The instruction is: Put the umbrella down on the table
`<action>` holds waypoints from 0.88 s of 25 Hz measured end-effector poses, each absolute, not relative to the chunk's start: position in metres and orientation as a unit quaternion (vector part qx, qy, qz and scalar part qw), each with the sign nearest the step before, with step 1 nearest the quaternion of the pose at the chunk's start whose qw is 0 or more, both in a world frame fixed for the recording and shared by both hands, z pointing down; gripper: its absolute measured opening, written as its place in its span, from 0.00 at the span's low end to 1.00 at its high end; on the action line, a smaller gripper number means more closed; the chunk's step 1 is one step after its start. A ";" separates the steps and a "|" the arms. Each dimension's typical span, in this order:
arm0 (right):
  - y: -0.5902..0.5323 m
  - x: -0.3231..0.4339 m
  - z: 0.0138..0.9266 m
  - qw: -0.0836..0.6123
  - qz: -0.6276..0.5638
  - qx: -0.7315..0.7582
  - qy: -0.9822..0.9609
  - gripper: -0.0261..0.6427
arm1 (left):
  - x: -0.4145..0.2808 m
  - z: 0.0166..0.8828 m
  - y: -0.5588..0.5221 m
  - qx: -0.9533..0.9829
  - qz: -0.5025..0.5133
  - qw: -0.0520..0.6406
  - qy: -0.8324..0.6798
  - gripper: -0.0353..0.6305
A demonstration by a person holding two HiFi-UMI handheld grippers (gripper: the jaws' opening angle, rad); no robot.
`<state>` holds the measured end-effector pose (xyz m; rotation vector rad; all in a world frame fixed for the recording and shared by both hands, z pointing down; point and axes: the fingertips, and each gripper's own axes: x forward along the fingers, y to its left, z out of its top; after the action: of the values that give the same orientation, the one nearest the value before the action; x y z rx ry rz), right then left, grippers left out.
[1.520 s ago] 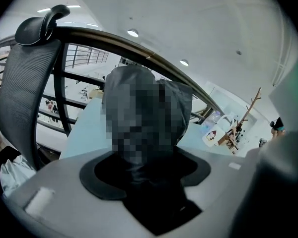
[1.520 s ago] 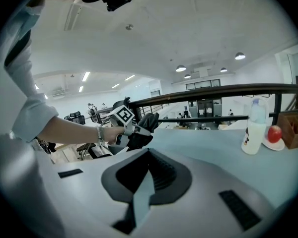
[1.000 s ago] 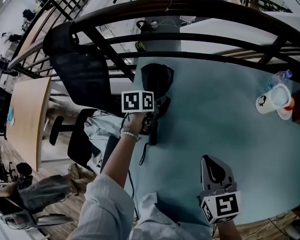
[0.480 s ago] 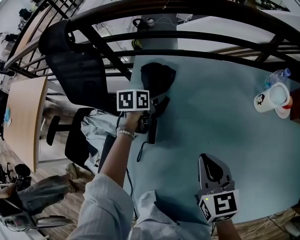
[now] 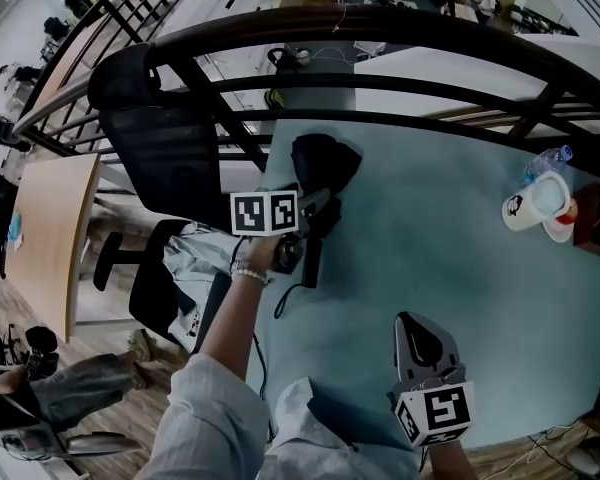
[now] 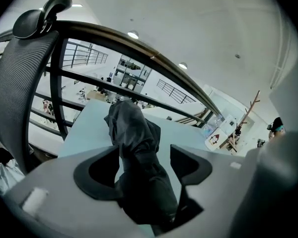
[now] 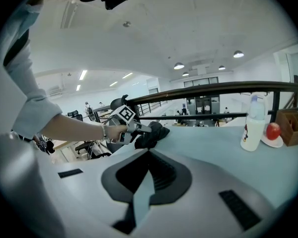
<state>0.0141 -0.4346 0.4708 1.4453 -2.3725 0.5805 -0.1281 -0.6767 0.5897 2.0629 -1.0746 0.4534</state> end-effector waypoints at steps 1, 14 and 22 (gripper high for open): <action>-0.434 0.014 0.470 0.150 0.201 0.504 -0.826 0.03 | -0.130 0.585 -0.676 0.808 0.176 0.371 -0.422 0.50; -0.417 0.013 0.440 0.140 0.170 0.508 -0.833 0.03 | -0.117 0.526 -0.620 0.848 0.180 0.258 -0.427 0.40; -0.401 0.023 0.419 0.124 0.154 0.517 -0.833 0.03 | -0.099 0.480 -0.582 0.860 0.149 0.215 -0.439 0.16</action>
<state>0.0229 -0.4012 0.4194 1.5078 -2.4283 0.4487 -0.0986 -0.5819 0.4797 2.3845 -1.2177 0.4124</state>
